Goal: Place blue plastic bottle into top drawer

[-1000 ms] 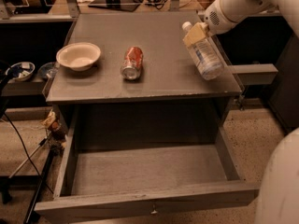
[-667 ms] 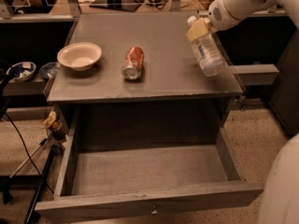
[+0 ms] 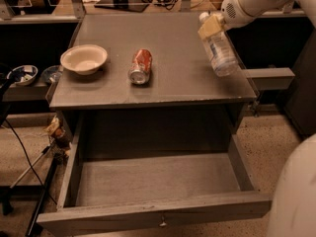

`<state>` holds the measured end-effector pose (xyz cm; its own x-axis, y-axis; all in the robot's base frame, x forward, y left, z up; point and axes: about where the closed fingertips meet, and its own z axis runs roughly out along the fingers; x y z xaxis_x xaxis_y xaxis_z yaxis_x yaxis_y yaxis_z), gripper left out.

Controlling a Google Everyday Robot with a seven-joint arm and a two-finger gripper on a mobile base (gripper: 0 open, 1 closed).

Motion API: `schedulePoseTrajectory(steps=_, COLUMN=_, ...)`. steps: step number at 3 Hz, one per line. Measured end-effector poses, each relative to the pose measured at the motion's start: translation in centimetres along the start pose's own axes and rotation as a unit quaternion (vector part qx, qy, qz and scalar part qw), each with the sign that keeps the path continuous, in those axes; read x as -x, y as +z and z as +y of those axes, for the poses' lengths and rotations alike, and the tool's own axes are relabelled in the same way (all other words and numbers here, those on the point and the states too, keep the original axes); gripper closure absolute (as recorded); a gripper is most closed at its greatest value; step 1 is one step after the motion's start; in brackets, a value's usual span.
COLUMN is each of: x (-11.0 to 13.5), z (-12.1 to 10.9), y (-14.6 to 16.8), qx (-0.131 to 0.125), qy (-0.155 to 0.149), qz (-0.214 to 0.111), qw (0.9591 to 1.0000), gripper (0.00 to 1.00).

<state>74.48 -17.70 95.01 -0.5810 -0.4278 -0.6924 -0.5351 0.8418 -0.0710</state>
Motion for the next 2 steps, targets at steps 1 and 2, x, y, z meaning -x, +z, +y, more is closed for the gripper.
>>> schedulePoseTrajectory(steps=1, x=1.2, z=-1.0, y=-0.7, qx=-0.015, qy=-0.003, qz=-0.011, qw=0.9998, gripper=1.00)
schedulePoseTrajectory(steps=2, x=2.3, z=-2.9, y=-2.6, qx=-0.043, qy=0.007, qz=-0.032, qw=0.9985, gripper=1.00)
